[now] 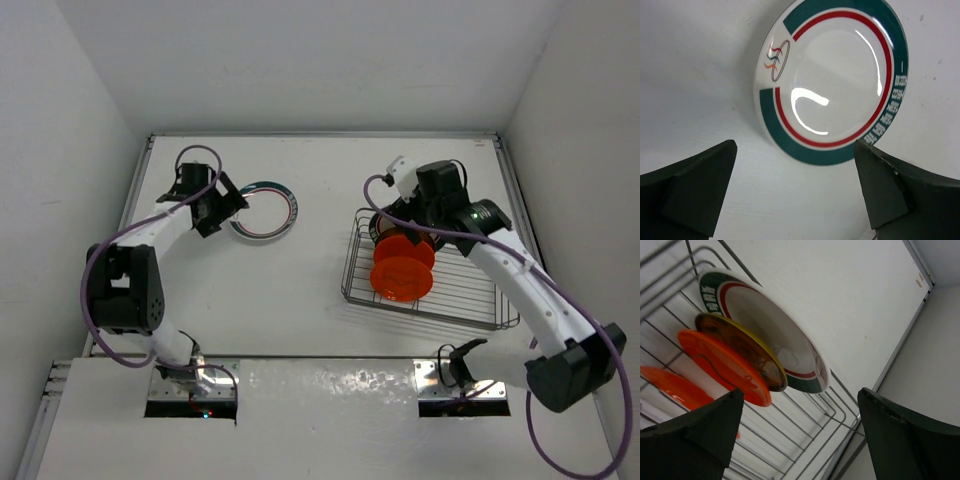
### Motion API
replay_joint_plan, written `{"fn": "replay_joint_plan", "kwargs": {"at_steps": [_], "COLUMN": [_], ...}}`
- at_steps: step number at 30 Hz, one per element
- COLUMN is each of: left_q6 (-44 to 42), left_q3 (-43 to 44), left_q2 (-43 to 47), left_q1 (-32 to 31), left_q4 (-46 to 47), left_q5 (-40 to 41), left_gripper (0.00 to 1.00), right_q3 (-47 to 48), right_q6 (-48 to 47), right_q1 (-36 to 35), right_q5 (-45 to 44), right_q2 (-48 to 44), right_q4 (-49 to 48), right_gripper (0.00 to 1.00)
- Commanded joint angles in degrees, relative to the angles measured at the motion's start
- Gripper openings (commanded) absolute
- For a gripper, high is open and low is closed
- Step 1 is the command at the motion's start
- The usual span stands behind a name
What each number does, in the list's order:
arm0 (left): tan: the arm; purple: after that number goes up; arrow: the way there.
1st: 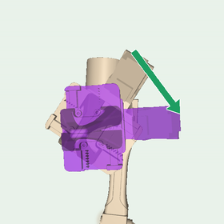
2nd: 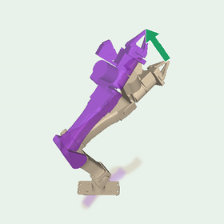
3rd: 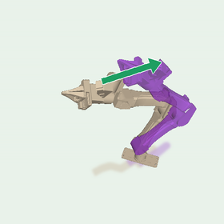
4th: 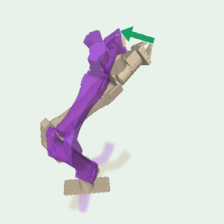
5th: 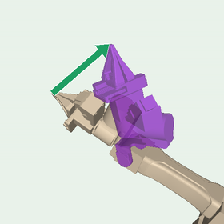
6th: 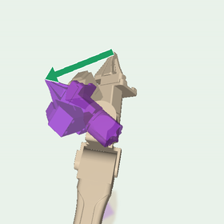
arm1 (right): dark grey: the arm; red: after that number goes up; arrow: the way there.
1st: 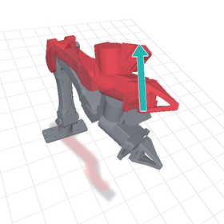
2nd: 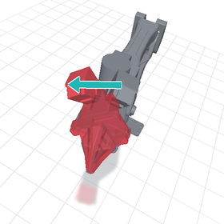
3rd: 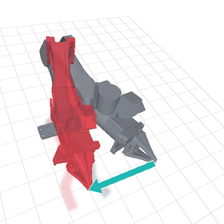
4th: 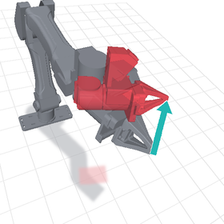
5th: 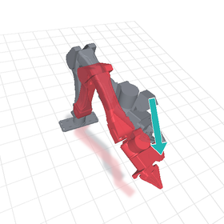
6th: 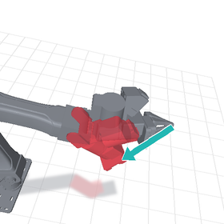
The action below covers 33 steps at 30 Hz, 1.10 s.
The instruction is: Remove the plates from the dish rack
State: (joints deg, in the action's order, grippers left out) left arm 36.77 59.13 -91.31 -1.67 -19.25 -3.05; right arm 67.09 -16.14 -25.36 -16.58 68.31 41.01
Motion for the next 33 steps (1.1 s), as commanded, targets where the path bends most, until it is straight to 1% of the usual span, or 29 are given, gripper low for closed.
{"fn": "replay_joint_plan", "kwargs": {"at_steps": [1, 3, 4, 6, 7, 8, 10, 11, 13, 14, 16, 17, 18, 19, 23, 29, 33], "left_q6": [-7.23, -9.43, -11.18, -12.6, -13.91, -14.79, -17.07, -17.43, -17.7, -17.7, -17.88, -17.88, -17.96, -18.14, -18.14, -17.97, -17.61], "left_q3": [5.02, 5.47, 5.12, 3.63, 3.36, 3.27, 3.35, 3.36, 3.09, 3.09, 2.92, 2.74, 2.57, 2.48, 1.69, 2.73, 4.06], "left_q2": [4.91, 8.14, 9.64, 14.72, 16.15, 17.38, 20.19, 20.9, 22.49, 22.84, 23.19, 23.19, 23.19, 23.11, 23.02, 23.28, 23.8], "left_q1": [-0.26, -0.26, -0.35, -0.52, -0.7, -0.79, -1.58, -1.93, -2.9, -3.16, -3.69, -3.86, -3.95, -4.04, -4.13, -4.22, -4.22], "left_q4": [-5.88, -7.99, -8.61, -8.62, -8.96, -9.32, -10.8, -11.16, -11.52, -11.52, -11.34, -11.25, -11.08, -10.99, -10.64, -10.99, -11.52], "left_q5": [-1.96, -2.57, -3.45, -4.42, -5.55, -6.26, -7.32, -7.15, -6.8, -6.97, -7.5, -7.41, -7.5, -7.5, -7.32, -7.85, -8.02], "left_gripper": [1.0, 1.0, 1.0, 1.0, 1.0, 1.0, 1.0, 1.0, 1.0, 1.0, 1.0, 1.0, 1.0, 1.0, 1.0, 1.0, 1.0], "right_q3": [-0.38, -0.47, -0.64, -1.69, -2.22, -3.62, -4.77, -5.04, -4.95, -4.78, -4.6, -4.43, -4.34, -4.07, -3.28, -1.44, -0.47], "right_q6": [-10.13, -13.47, -15.65, -18.12, -19.35, -21.63, -23.66, -25.07, -25.87, -26.57, -27.54, -28.15, -28.59, -29.03, -30.09, -32.11, -36.32], "right_q1": [1.63, 2.07, 2.07, 2.25, 2.34, 2.34, 2.6, 2.6, 2.86, 2.86, 2.95, 2.95, 3.04, 2.95, 3.04, 2.95, 3.04], "right_q5": [-1.79, 0.66, 1.63, 2.51, 2.78, 2.95, 3.66, 3.83, 3.57, 3.48, 3.83, 3.92, 4.1, 5.32, 5.41, 4.54, 4.36], "right_q2": [3.84, 5.85, 6.56, 7.79, 8.41, 8.5, 8.68, 8.77, 9.55, 9.91, 10.78, 11.57, 11.84, 12.1, 11.85, 8.51, 3.43], "right_q4": [-2.6, -4.71, -5.32, -7.61, -8.92, -11.81, -14.11, -15.16, -16.4, -16.93, -17.11, -17.11, -16.85, -16.15, -15.27, -15.53, -16.14], "right_gripper": [0.89, 0.8, 0.72, 0.69, 0.69, 0.67, 0.63, 0.55, 0.46, 0.38, 0.32, 0.3, 0.19, 0.15, 0.0, 0.0, 0.0]}}
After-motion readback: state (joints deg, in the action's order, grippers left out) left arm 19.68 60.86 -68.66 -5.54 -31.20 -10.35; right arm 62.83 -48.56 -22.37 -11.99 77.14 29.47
